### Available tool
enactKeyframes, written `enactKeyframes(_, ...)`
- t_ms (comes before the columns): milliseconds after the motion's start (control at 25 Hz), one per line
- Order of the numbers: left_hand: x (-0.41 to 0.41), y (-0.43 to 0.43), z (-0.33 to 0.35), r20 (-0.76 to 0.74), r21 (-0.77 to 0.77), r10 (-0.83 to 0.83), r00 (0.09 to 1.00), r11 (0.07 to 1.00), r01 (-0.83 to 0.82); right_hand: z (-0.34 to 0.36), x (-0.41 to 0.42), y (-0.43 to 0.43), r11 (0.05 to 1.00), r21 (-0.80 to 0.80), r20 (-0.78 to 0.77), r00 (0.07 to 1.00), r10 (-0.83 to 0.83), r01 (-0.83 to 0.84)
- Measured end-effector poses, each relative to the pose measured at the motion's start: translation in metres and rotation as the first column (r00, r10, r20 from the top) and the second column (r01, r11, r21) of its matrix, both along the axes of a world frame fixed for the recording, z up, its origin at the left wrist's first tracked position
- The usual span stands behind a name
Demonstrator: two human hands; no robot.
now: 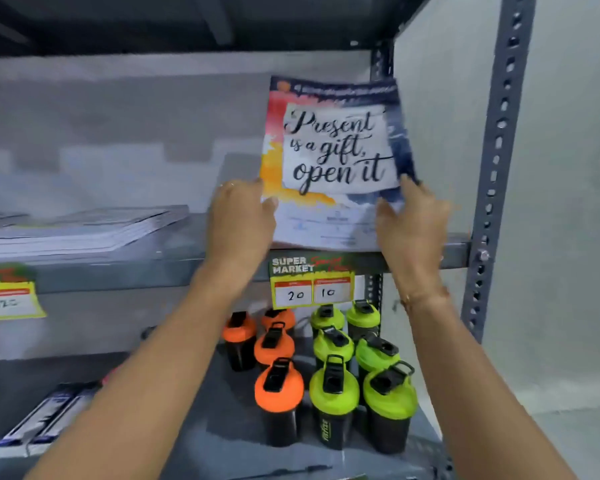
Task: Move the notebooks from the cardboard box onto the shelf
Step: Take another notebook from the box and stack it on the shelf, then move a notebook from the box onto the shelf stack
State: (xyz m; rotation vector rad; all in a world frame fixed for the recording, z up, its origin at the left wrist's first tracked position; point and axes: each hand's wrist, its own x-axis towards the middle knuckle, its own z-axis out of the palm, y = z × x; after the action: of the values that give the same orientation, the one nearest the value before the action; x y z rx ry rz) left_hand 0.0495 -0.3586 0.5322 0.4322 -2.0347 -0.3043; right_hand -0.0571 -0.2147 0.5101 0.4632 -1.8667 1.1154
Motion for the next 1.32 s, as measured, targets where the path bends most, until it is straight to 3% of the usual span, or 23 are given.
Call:
enactKeyframes(160, -0.027, -0.040, 0.003, 0.331, 0.091, 0.098, 0.938, 0.987, -0.135, 0.026, -0.018, -0.024, 0.920, 0.388, 0.389, 0.914, -0.118, -0.046)
enactKeyframes(280, -0.031, -0.041, -0.004, 0.465, 0.069, 0.112, 0.878, 0.984, -0.162, 0.026, -0.018, -0.019, 0.881, 0.471, 0.478, 0.852, -0.215, -0.042)
enactKeyframes(320, -0.031, -0.035, -0.006, 0.428, 0.002, 0.155, 0.890, 0.985, -0.173, 0.023, -0.018, -0.017, 0.896, 0.444, 0.453, 0.871, -0.191, -0.035)
enactKeyframes(400, -0.031, -0.013, -0.011, 0.228, -0.210, 0.234, 0.945, 0.960, -0.187, 0.004, -0.011, -0.010, 0.964, 0.267, 0.200, 0.977, -0.069, 0.014)
enactKeyframes(440, -0.036, 0.003, -0.017, 0.077, -0.322, 0.186, 0.980, 0.934, -0.152, -0.012, -0.006, 0.001, 0.994, 0.106, -0.026, 0.999, -0.026, 0.029)
enactKeyframes(480, -0.038, 0.022, -0.027, -0.072, -0.431, 0.069, 0.995, 0.898, -0.093, -0.030, 0.002, 0.013, 0.998, -0.056, -0.264, 0.964, -0.030, 0.016)
enactKeyframes(520, -0.044, 0.051, -0.046, -0.125, -0.503, -0.111, 0.986, 0.863, 0.034, -0.059, 0.007, 0.033, 0.981, -0.193, -0.400, 0.910, -0.110, 0.034)
enactKeyframes(600, -0.063, 0.117, -0.109, 0.016, -0.515, -0.507, 0.862, 0.735, 0.442, -0.141, 0.005, 0.085, 0.918, -0.341, -0.366, 0.871, -0.327, 0.202)
enactKeyframes(640, -0.067, 0.145, -0.143, 0.153, -0.456, -0.624, 0.766, 0.643, 0.615, -0.188, 0.001, 0.108, 0.875, -0.384, -0.217, 0.893, -0.395, 0.294)
enactKeyframes(680, -0.069, 0.183, -0.187, 0.344, -0.345, -0.688, 0.639, 0.540, 0.767, -0.245, 0.003, 0.139, 0.807, -0.388, 0.041, 0.884, -0.467, 0.444)
enactKeyframes(720, -0.069, 0.220, -0.234, 0.569, -0.170, -0.678, 0.466, 0.457, 0.873, -0.307, 0.010, 0.171, 0.718, -0.354, 0.304, 0.800, -0.518, 0.600)
enactKeyframes(760, -0.070, 0.246, -0.274, 0.764, 0.034, -0.582, 0.277, 0.465, 0.885, -0.361, 0.019, 0.192, 0.651, -0.288, 0.507, 0.689, -0.518, 0.702)
enactKeyframes(800, -0.071, 0.277, -0.324, 0.892, 0.198, -0.450, 0.046, 0.479, 0.855, -0.420, 0.039, 0.215, 0.570, -0.173, 0.677, 0.517, -0.523, 0.803)
enactKeyframes(880, -0.072, 0.327, -0.423, 0.933, 0.361, -0.174, -0.316, 0.430, 0.828, -0.516, 0.084, 0.252, 0.400, 0.096, 0.916, 0.077, -0.394, 0.912)
enactKeyframes(920, -0.068, 0.347, -0.470, 0.897, 0.427, -0.084, -0.435, 0.425, 0.798, -0.555, 0.110, 0.267, 0.343, 0.229, 0.958, -0.147, -0.247, 0.911)
enactKeyframes(960, -0.064, 0.358, -0.511, 0.863, 0.467, -0.045, -0.503, 0.450, 0.761, -0.581, 0.131, 0.276, 0.315, 0.310, 0.951, -0.297, -0.090, 0.897)
enactKeyframes(1000, -0.059, 0.363, -0.546, 0.845, 0.486, -0.062, -0.532, 0.504, 0.714, -0.597, 0.146, 0.281, 0.310, 0.360, 0.921, -0.388, 0.032, 0.880)
enactKeyframes(1080, -0.046, 0.373, -0.604, 0.843, 0.475, -0.119, -0.525, 0.622, 0.622, -0.625, 0.161, 0.289, 0.291, 0.459, 0.862, -0.500, 0.082, 0.839)
enactKeyframes(1200, -0.037, 0.369, -0.641, 0.895, 0.370, -0.141, -0.423, 0.764, 0.529, -0.640, 0.160, 0.289, 0.309, 0.481, 0.860, -0.509, 0.013, 0.820)
enactKeyframes(1320, -0.031, 0.371, -0.640, 0.936, 0.324, -0.195, -0.292, 0.800, 0.505, -0.637, 0.152, 0.290, 0.263, 0.498, 0.854, -0.520, 0.015, 0.826)
